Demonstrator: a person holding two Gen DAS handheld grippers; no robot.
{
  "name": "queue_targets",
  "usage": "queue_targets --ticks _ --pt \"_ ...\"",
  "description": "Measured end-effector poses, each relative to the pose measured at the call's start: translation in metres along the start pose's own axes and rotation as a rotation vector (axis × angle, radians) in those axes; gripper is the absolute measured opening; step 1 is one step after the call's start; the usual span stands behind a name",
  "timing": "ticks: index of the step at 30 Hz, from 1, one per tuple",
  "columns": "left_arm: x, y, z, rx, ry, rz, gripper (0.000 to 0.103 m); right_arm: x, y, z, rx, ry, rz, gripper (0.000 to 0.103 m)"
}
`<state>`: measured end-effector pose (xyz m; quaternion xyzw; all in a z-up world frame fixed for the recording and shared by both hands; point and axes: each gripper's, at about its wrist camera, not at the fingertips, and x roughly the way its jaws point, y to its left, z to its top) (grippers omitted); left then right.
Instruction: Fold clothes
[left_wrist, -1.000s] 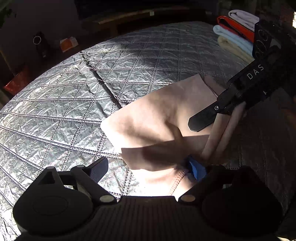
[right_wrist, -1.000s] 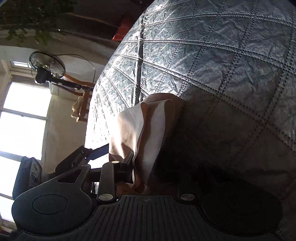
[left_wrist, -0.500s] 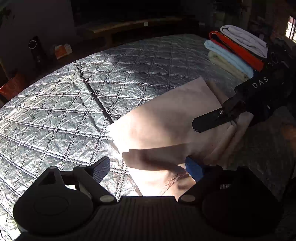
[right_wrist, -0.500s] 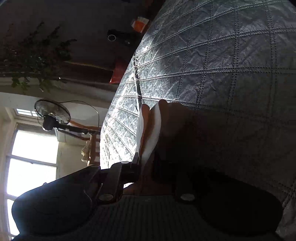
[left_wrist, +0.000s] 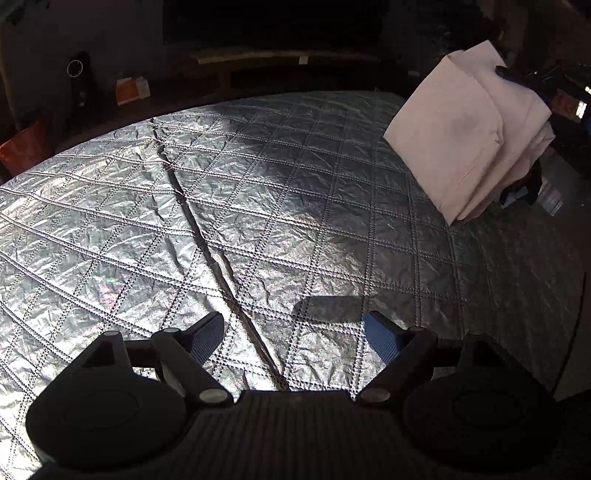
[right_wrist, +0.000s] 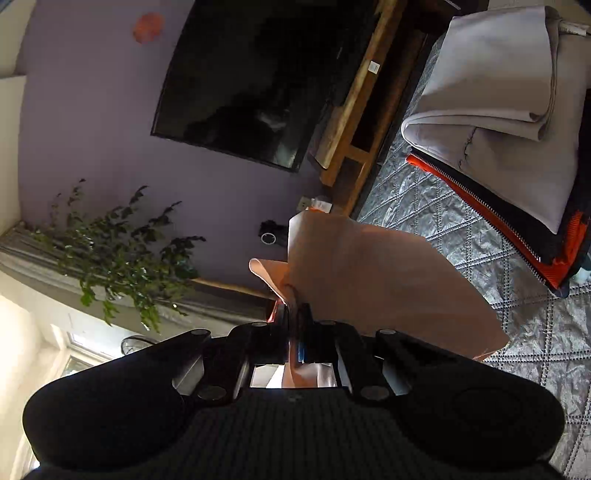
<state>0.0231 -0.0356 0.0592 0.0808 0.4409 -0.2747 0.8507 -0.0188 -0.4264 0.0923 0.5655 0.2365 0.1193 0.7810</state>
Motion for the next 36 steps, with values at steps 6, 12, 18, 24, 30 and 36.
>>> queue_targets --ticks 6,12,18,24,30,36 --pt "0.004 -0.008 0.001 0.016 0.008 0.003 0.081 0.031 0.021 -0.018 -0.309 0.092 -0.253 0.004" --pt "0.005 -0.01 -0.001 0.024 0.014 0.009 0.081 0.08 0.039 -0.041 -0.565 0.206 -0.401 0.013" --pt "0.006 -0.009 0.001 0.03 0.018 0.019 0.081 0.073 0.054 -0.063 -0.741 0.158 -0.49 0.06" --pt "0.003 -0.004 0.0 0.015 0.018 0.031 0.081 0.054 0.053 -0.114 -0.993 0.088 -0.568 0.07" --pt "0.002 -0.003 -0.001 0.016 0.018 0.032 0.081 0.066 0.058 -0.177 -1.341 0.123 -0.652 0.083" --pt "0.001 -0.002 -0.001 0.01 0.014 0.033 0.081 0.09 0.042 -0.194 -1.369 0.103 -0.793 0.07"
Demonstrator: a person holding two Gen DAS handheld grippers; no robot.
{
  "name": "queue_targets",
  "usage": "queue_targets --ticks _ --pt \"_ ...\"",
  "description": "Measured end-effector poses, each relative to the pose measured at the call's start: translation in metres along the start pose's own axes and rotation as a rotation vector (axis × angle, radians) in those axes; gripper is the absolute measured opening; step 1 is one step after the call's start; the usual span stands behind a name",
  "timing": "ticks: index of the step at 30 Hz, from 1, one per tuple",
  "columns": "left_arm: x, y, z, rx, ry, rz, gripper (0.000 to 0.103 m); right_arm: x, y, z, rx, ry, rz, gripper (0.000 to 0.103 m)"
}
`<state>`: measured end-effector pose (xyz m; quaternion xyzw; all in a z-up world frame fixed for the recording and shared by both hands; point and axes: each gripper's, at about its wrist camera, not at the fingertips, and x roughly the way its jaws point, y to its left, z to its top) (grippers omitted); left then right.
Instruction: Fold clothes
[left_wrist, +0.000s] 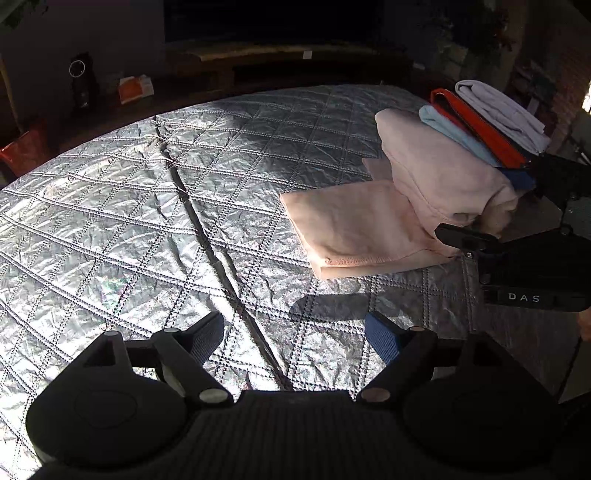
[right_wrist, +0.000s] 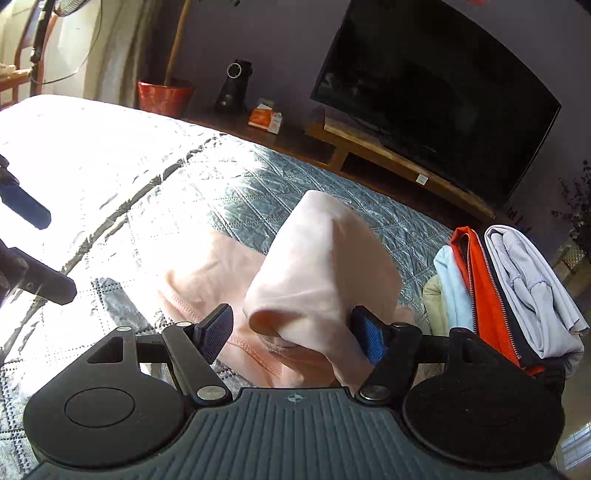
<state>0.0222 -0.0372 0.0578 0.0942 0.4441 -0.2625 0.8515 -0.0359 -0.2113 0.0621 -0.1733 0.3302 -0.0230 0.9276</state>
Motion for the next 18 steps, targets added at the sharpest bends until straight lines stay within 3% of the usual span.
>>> queue_targets --ticks 1,3,4,5,11,18 --pt "0.0 0.0 0.0 0.004 0.001 0.002 0.081 0.005 -0.003 -0.002 0.002 0.001 -0.02 0.071" --pt "0.0 -0.001 -0.001 0.011 0.002 0.007 0.081 0.015 -0.009 -0.005 0.006 0.013 -0.056 0.055" --pt "0.001 -0.001 -0.001 0.012 0.003 0.008 0.081 0.016 -0.016 -0.005 0.033 0.012 -0.056 0.035" --pt "0.0 -0.001 -0.001 0.012 0.002 0.008 0.081 0.015 -0.025 -0.003 0.074 0.0 -0.05 0.026" --pt "-0.007 0.01 0.0 -0.011 -0.02 0.025 0.081 -0.012 -0.07 0.042 0.221 -0.086 0.043 0.02" --pt "-0.031 0.062 0.003 -0.184 -0.072 0.141 0.081 -0.063 -0.052 0.131 0.38 -0.237 0.364 0.02"
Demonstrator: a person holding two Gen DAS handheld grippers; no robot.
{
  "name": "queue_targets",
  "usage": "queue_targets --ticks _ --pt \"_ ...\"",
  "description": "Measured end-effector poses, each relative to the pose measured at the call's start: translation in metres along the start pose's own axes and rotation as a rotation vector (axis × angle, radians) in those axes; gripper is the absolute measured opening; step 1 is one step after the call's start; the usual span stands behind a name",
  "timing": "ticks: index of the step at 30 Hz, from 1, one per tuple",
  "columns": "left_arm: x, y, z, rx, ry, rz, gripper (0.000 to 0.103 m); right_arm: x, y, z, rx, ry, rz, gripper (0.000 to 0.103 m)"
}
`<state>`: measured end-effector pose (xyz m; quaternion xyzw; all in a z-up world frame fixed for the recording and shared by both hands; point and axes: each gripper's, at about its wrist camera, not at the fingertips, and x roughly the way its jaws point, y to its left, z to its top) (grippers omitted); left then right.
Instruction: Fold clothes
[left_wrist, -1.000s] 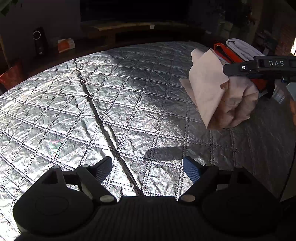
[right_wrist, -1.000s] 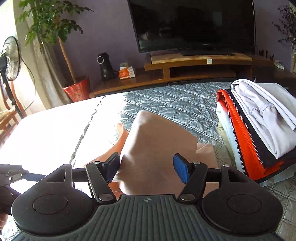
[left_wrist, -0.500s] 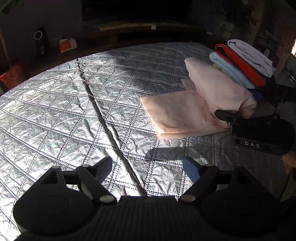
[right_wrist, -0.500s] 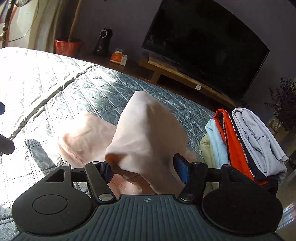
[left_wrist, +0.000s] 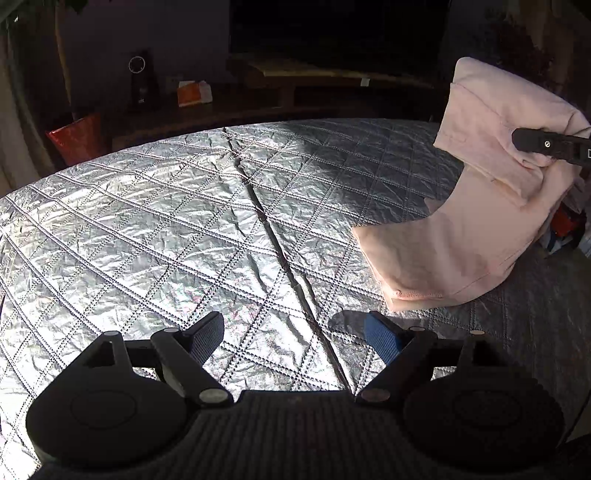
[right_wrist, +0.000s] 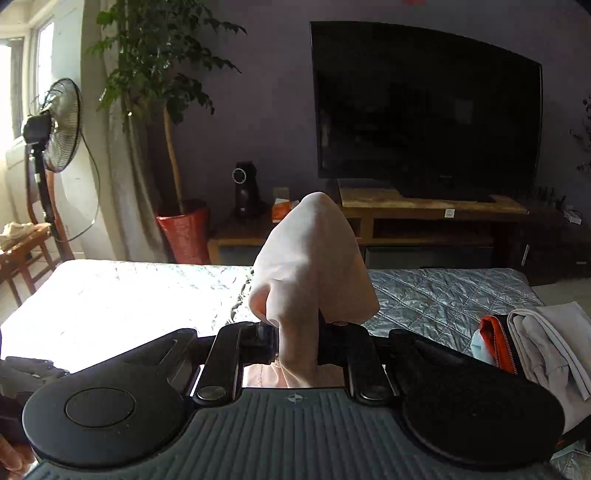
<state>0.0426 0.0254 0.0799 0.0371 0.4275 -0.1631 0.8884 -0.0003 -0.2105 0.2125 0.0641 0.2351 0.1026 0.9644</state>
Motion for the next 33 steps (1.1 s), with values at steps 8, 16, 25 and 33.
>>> queue_targets --ticks 8,16,25,33 --pt "-0.029 0.093 0.009 -0.303 -0.064 0.288 0.081 -0.028 0.024 0.046 0.613 -0.16 0.357 0.02" --pt "-0.069 0.151 0.009 -0.489 -0.162 0.513 0.081 0.034 -0.054 -0.137 1.194 0.13 -0.049 0.027" --pt "-0.063 0.147 0.013 -0.456 -0.162 0.472 0.081 0.005 -0.073 -0.175 0.725 0.1 -0.474 0.066" --pt "-0.051 0.131 0.011 -0.441 -0.138 0.417 0.081 0.02 0.028 -0.125 -0.003 0.193 -0.134 0.063"
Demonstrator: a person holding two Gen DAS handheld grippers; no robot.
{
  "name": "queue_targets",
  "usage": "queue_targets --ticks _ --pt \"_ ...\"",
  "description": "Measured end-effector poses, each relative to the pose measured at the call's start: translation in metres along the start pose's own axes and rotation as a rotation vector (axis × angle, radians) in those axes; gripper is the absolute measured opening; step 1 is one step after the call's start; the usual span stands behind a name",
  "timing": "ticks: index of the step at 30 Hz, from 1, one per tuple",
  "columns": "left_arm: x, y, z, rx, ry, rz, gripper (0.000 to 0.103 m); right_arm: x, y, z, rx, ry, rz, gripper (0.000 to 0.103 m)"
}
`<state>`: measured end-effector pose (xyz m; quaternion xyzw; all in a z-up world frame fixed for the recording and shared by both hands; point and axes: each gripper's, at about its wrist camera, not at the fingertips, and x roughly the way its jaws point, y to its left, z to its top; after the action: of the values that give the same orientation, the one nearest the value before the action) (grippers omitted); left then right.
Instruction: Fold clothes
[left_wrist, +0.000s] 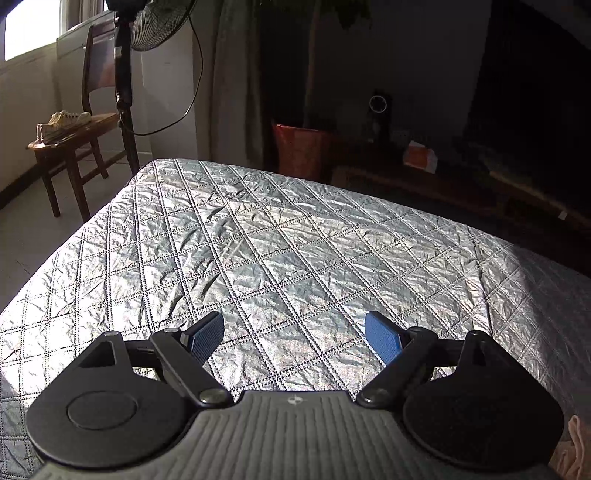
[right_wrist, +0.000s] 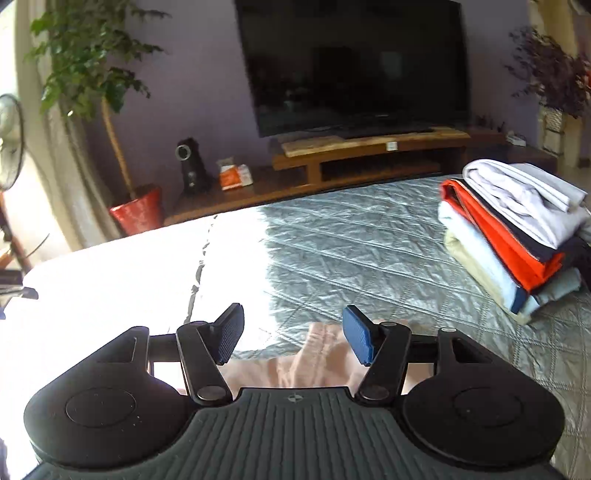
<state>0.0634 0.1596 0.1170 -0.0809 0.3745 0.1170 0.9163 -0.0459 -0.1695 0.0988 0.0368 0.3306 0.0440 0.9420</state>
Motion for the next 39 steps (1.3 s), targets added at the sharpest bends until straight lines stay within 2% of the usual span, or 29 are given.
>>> queue_targets --ticks 1,2,3,5,7,9,10,13,15,16,17,22,23,28,30,32,34,37,38,39 --pt "0.001 -0.003 -0.001 0.009 0.007 -0.01 0.081 0.01 0.019 -0.001 -0.11 0.074 0.045 0.061" --pt "0.002 -0.005 -0.003 0.012 0.016 -0.02 0.081 0.019 0.035 -0.004 -0.203 0.107 0.054 0.049" --pt "0.003 -0.006 -0.004 0.013 0.026 -0.031 0.081 0.025 0.043 -0.008 -0.268 0.116 0.036 0.045" --pt "0.005 -0.009 -0.007 0.017 0.038 -0.045 0.081 0.033 0.049 -0.012 -0.349 0.123 -0.022 0.045" --pt "0.005 -0.012 -0.01 0.037 0.039 -0.048 0.081 0.032 0.043 -0.011 -0.389 0.098 -0.121 0.045" --pt "0.005 -0.016 -0.012 0.054 0.043 -0.061 0.081 0.03 0.033 -0.016 -0.46 0.117 -0.208 0.053" --pt "0.006 -0.018 -0.012 0.062 0.045 -0.069 0.081 0.032 0.025 -0.02 -0.464 0.155 -0.218 0.063" --pt "0.006 -0.024 -0.013 0.077 0.047 -0.083 0.081 0.035 0.005 -0.026 -0.452 0.215 -0.213 0.055" --pt "0.006 -0.029 -0.014 0.086 0.048 -0.093 0.081 0.034 -0.003 -0.029 -0.444 0.229 -0.198 0.038" --pt "0.005 -0.032 -0.015 0.093 0.048 -0.098 0.081 0.031 -0.006 -0.029 -0.439 0.217 -0.2 0.017" --pt "0.005 -0.035 -0.016 0.099 0.049 -0.102 0.081 0.025 -0.009 -0.026 -0.416 0.192 -0.204 0.005" --pt "0.009 -0.045 -0.021 0.13 0.059 -0.108 0.081 -0.006 -0.066 -0.002 -0.053 0.086 -0.202 0.005" --pt "0.009 -0.047 -0.021 0.133 0.06 -0.109 0.081 -0.012 -0.075 -0.003 -0.025 0.069 -0.203 0.005" --pt "0.01 -0.054 -0.023 0.147 0.064 -0.117 0.081 -0.035 -0.101 -0.012 -0.006 -0.008 -0.215 0.005" --pt "0.011 -0.058 -0.025 0.155 0.065 -0.12 0.081 -0.035 -0.094 -0.023 -0.116 0.03 -0.215 0.006" --pt "0.01 -0.063 -0.027 0.165 0.066 -0.125 0.081 -0.027 -0.093 -0.035 -0.13 0.123 -0.169 0.016" --pt "0.01 -0.068 -0.029 0.175 0.068 -0.13 0.081 -0.021 -0.095 -0.047 -0.173 0.18 -0.207 0.017" --pt "0.009 -0.073 -0.032 0.193 0.07 -0.138 0.081 -0.023 -0.105 -0.053 -0.146 0.192 -0.291 0.022" --pt "0.009 -0.074 -0.033 0.198 0.07 -0.141 0.081 -0.026 -0.111 -0.052 -0.106 0.18 -0.304 0.032" --pt "0.009 -0.076 -0.034 0.204 0.071 -0.143 0.081 -0.03 -0.113 -0.05 -0.092 0.159 -0.298 0.036"
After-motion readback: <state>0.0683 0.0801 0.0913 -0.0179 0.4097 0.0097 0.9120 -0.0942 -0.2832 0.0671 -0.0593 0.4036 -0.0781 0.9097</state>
